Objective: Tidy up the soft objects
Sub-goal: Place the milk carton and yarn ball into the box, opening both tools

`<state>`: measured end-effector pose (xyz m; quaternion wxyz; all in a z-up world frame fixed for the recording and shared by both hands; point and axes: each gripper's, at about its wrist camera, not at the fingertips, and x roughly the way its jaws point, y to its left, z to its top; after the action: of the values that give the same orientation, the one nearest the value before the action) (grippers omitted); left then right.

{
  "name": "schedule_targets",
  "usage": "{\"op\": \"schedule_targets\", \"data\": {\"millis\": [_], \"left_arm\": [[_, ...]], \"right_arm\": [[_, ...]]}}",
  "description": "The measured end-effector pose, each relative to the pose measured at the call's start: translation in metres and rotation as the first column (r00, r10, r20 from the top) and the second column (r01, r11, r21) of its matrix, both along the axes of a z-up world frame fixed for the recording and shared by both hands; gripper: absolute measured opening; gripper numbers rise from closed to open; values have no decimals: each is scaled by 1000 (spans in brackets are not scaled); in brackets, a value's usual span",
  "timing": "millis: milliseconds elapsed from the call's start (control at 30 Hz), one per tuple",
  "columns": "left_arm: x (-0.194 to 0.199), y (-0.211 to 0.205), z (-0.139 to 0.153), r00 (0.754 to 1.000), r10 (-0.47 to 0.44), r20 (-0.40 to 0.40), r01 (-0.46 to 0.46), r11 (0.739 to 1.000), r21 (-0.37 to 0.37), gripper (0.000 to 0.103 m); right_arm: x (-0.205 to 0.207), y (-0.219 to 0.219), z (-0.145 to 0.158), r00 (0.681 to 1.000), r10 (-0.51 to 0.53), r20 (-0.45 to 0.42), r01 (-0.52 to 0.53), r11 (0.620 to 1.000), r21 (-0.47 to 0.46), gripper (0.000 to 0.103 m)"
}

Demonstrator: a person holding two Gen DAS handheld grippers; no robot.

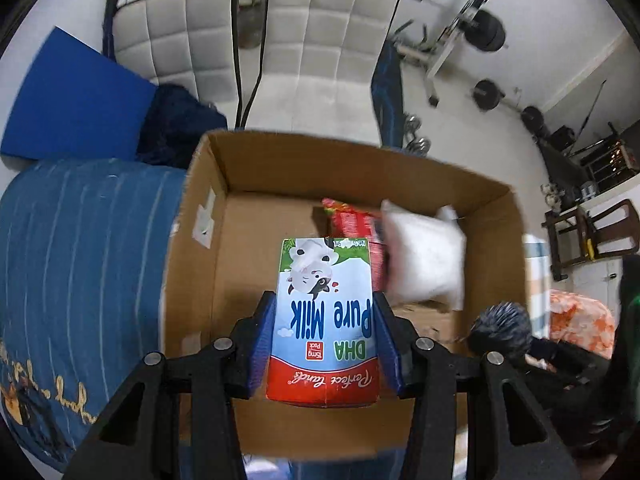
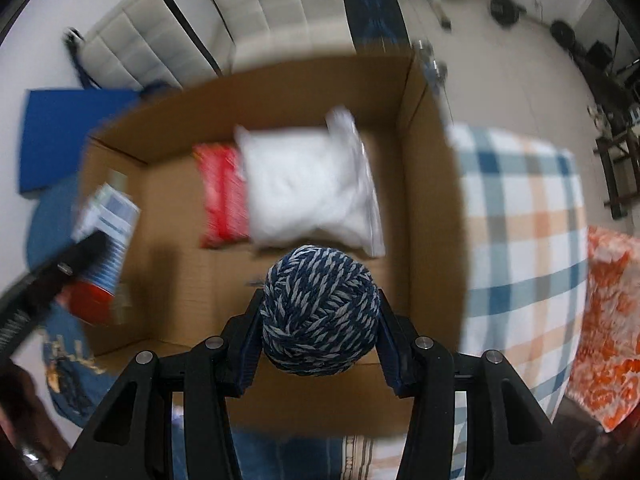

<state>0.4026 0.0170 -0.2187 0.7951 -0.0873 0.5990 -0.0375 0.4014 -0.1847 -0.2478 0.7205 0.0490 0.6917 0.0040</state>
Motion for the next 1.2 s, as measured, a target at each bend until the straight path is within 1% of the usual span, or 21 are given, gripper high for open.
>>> {"op": "schedule_targets", "data": {"millis": [100, 267, 300, 367, 400, 533, 633, 733, 867, 900, 933, 967, 1000, 1033, 1067, 1133, 1167, 1200], "left_arm": [[22, -1, -34, 999, -1, -52, 3, 1000, 30, 43], [49, 3, -78, 991, 20, -134, -17, 1000, 26, 43], [55, 3, -88, 988, 25, -152, -21, 999, 29, 43], [63, 3, -99, 985, 29, -171, -24, 999, 33, 44], [65, 1, -102, 985, 33, -171, -28, 999, 30, 44], [75, -8, -103, 988, 7, -155, 3, 998, 68, 44], [82, -8, -108, 986, 4, -166, 9, 997, 76, 44], [83, -11, -107, 987, -11, -159, 25, 996, 90, 46], [85, -10, -104, 985, -22, -170, 37, 995, 90, 47], [87, -9, -104, 984, -21, -175, 37, 995, 87, 50], [87, -6, -101, 985, -16, -172, 31, 996, 85, 54], [90, -5, -99, 986, -12, -164, 25, 996, 80, 59], [89, -3, -97, 988, -6, -155, 19, 996, 82, 68], [88, -2, -93, 990, -2, -140, 15, 996, 91, 75], [88, -2, -89, 993, -2, -122, 14, 995, 98, 77], [85, 0, -79, 996, -2, -93, 12, 995, 103, 79], [83, 1, -74, 996, -6, -86, 15, 994, 105, 83], [80, 1, -70, 996, -10, -84, 19, 994, 106, 93]], "right_arm": [[10, 1, -42, 997, -22, -74, 20, 1000, -24, 52], [19, 1, -85, 986, -35, -165, 27, 998, -50, 52], [20, 1, -90, 984, -34, -174, 25, 998, -50, 53], [23, 2, -99, 983, -35, -182, 24, 998, -57, 53], [26, 4, -102, 982, -30, -185, 18, 998, -65, 54], [29, 8, -107, 978, -15, -209, -2, 997, -81, 55], [29, 6, -114, 975, -18, -223, 1, 997, -74, 55], [29, 4, -119, 973, -24, -231, 8, 998, -70, 56], [26, 7, -121, 973, -8, -229, -13, 996, -86, 58], [27, 9, -122, 973, -6, -229, -13, 996, -83, 62], [26, 10, -122, 974, -8, -225, -8, 997, -74, 68], [26, 9, -122, 975, -14, -221, 0, 998, -63, 71], [26, 10, -121, 976, -16, -216, 4, 998, -58, 77], [24, 11, -120, 977, -15, -211, 5, 999, -48, 81], [28, 17, -120, 978, -12, -208, 2, 999, -45, 83], [22, 23, -115, 980, 3, -200, -13, 999, -49, 91], [20, 26, -112, 981, 11, -192, -21, 998, -51, 93], [19, 33, -104, 984, 21, -180, -31, 998, -52, 94]]}}
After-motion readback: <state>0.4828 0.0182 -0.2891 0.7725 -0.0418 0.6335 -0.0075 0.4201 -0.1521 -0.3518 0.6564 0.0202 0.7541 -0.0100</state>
